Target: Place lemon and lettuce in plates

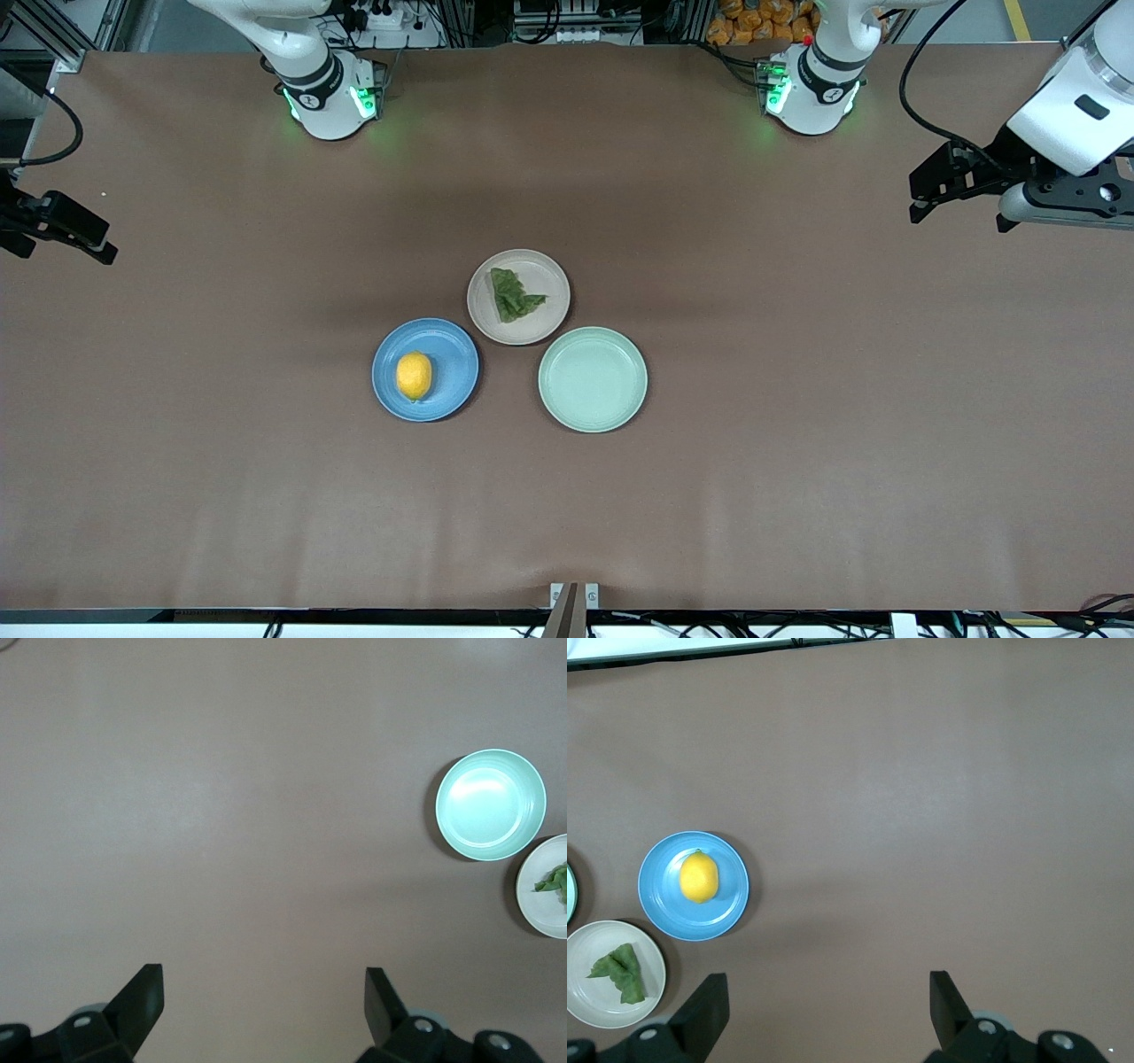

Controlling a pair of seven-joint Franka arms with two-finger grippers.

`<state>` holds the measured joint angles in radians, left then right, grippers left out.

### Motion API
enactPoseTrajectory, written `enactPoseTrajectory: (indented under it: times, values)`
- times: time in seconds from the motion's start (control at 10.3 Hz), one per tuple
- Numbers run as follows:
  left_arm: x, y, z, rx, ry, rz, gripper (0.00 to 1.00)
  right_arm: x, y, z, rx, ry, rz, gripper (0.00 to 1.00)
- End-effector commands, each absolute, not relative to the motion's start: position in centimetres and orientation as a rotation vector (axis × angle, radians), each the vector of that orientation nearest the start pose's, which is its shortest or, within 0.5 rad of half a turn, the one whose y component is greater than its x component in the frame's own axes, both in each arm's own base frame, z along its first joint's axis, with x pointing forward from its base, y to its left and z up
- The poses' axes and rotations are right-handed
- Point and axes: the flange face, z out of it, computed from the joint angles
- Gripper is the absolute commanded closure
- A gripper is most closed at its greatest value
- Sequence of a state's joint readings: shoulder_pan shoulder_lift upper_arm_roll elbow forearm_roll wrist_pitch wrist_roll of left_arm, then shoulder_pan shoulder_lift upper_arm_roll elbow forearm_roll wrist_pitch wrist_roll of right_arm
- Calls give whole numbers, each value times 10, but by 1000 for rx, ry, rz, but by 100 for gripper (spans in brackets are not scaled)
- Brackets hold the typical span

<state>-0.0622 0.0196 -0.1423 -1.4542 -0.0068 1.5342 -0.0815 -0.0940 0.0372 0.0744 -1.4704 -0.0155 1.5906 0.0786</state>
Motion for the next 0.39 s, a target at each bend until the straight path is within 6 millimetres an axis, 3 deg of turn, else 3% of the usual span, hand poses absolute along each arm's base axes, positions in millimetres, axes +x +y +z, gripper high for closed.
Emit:
enactPoseTrajectory:
  times: [0.0, 0.29]
  values:
    - [545, -113, 670, -3154, 207, -84, 0, 566, -15, 658, -3158, 142, -139, 0]
    - [545, -114, 670, -3159, 205, -83, 0, 566, -17, 658, -3158, 147, -139, 0]
